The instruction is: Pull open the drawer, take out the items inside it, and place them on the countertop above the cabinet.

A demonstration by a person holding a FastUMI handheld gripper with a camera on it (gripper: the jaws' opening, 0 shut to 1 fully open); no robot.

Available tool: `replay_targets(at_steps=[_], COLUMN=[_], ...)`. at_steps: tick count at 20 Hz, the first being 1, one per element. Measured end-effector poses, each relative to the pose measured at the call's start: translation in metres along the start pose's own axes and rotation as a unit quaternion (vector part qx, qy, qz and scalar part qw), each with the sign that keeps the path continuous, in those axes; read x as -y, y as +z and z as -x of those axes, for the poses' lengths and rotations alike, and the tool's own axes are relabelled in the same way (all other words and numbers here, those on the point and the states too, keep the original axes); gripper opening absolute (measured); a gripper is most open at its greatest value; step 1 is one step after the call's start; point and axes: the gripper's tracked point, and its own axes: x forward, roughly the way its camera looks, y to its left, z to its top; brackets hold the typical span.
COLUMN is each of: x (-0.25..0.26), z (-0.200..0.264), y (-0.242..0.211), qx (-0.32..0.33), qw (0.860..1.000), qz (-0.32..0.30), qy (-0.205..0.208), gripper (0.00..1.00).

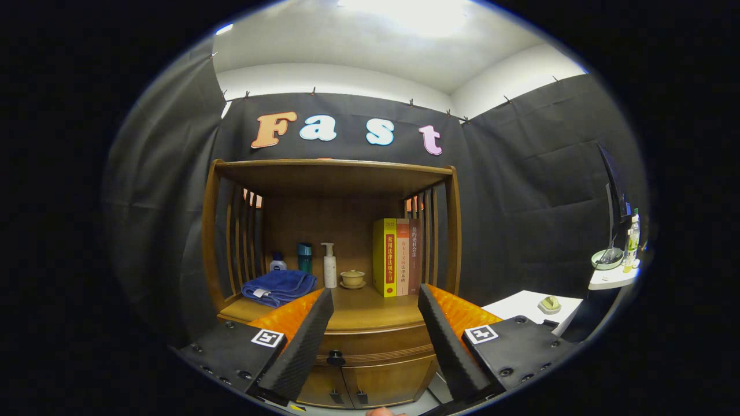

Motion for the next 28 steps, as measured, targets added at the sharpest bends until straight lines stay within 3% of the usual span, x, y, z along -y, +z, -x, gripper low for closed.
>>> replay_targets(at_steps=[7,14,23,28], x=[-0.004,-0.035,-0.080,-0.088], z=[0.001,-0.009,-0.025,-0.048], y=[-0.004,-0.024,-0.162,-0.243], qx=[-0.003,0.021,-0.035,-0.087], qw=[1.000,0.998,0.996,0.993], qz=[-0.002,-0.040,-0.004,0.007], qy=[0.004,0.046,0.082,0.081], gripper=[0.98,0.98,0.98,0.98])
